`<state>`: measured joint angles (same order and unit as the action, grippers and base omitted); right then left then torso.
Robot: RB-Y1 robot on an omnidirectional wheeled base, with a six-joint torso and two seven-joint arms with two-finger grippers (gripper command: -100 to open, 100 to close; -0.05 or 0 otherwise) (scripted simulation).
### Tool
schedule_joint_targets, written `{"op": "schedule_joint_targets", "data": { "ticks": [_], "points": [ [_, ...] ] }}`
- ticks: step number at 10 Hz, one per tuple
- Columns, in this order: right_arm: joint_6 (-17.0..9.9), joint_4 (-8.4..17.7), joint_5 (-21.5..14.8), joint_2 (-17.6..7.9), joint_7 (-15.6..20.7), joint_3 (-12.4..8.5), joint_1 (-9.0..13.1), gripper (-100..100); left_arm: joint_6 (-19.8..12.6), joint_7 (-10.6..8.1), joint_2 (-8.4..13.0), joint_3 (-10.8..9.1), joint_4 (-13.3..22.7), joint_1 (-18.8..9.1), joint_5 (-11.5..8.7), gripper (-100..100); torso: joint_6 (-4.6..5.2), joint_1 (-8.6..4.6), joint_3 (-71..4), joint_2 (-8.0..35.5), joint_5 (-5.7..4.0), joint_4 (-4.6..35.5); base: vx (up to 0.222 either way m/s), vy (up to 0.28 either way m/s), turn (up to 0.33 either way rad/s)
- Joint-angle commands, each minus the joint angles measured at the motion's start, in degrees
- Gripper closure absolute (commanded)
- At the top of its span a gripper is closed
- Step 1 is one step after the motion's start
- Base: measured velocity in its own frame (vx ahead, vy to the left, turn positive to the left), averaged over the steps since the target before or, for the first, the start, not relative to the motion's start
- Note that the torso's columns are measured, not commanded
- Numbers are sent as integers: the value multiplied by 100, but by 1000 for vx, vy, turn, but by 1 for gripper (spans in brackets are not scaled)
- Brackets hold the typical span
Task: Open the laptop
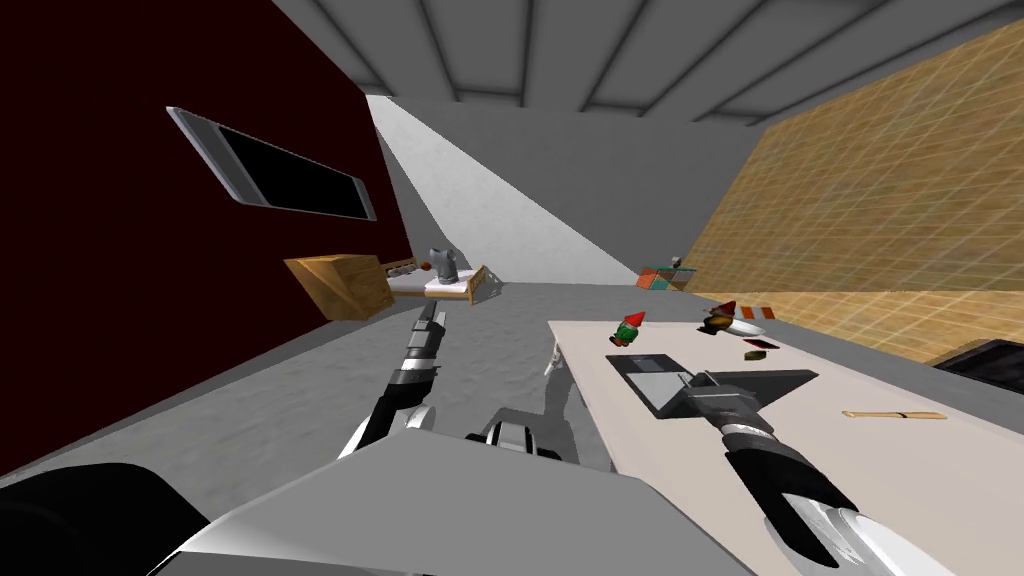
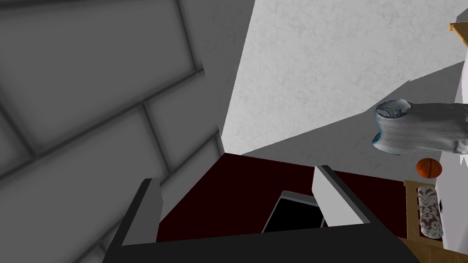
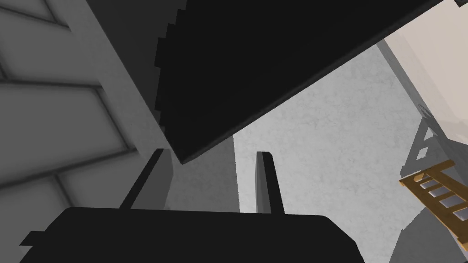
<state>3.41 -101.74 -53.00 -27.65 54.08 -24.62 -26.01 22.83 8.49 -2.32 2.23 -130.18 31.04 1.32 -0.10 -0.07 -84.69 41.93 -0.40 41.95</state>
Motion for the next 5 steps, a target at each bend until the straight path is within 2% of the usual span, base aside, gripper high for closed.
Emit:
{"op": "schedule_joint_targets", "data": {
  "ticks": [1,2,3,4,5],
  "points": [
    [69,90,118,-310,-163,-34,-396,100,0,0,-1,0,0,1,0,0,-12,-8,-20,-37,-18,-18,141,95,-16],
    [88,123,207,-570,-278,-66,-555,100,0,0,0,0,0,1,0,0,-19,-38,-31,-55,-25,-22,156,105,-12],
    [88,123,207,-570,-278,-66,-659,100,0,0,0,0,0,1,0,0,-29,-50,-35,-60,-27,-21,115,71,10],
    [106,157,296,-831,-394,-98,-897,100,0,0,0,0,0,1,0,0,-27,-65,-23,-40,-34,-17,121,55,31],
    [106,157,296,-831,-394,-98,-922,100,0,0,0,0,0,1,0,0,-18,-79,-15,-36,-45,-18,103,40,14]
  ]
}}
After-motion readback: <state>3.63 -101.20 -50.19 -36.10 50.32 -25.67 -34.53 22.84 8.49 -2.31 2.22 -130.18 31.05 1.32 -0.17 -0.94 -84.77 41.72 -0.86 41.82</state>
